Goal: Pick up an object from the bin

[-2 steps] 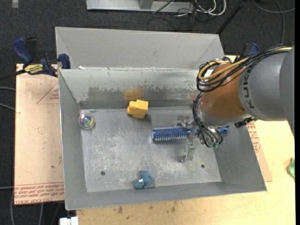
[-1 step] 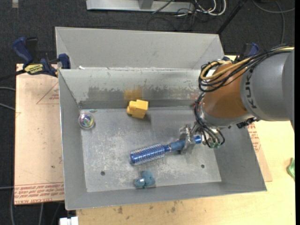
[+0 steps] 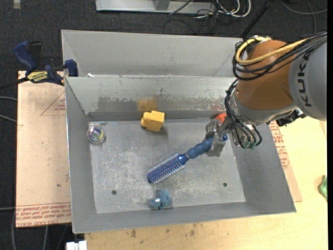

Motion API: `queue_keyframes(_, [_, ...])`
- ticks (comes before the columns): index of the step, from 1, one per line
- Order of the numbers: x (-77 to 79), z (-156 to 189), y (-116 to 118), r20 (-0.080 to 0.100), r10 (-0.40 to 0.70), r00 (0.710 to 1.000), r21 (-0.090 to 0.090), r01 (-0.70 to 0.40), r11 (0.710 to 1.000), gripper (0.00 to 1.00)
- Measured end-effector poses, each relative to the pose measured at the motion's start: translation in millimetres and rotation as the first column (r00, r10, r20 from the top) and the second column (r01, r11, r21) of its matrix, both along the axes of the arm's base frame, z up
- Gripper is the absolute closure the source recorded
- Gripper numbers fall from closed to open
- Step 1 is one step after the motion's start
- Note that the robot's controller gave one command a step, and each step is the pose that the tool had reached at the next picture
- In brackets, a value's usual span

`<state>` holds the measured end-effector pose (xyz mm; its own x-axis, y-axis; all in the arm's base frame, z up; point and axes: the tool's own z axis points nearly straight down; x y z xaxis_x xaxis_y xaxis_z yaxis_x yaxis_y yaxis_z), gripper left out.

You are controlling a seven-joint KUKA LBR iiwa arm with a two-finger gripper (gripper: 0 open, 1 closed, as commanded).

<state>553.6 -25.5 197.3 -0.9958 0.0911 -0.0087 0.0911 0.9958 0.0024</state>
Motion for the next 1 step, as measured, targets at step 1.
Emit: queue_keyframes(1, [4.4, 9.6, 3.9, -0.006, 0.030, 1.000, -0.002, -0.030, 1.000, 1.00])
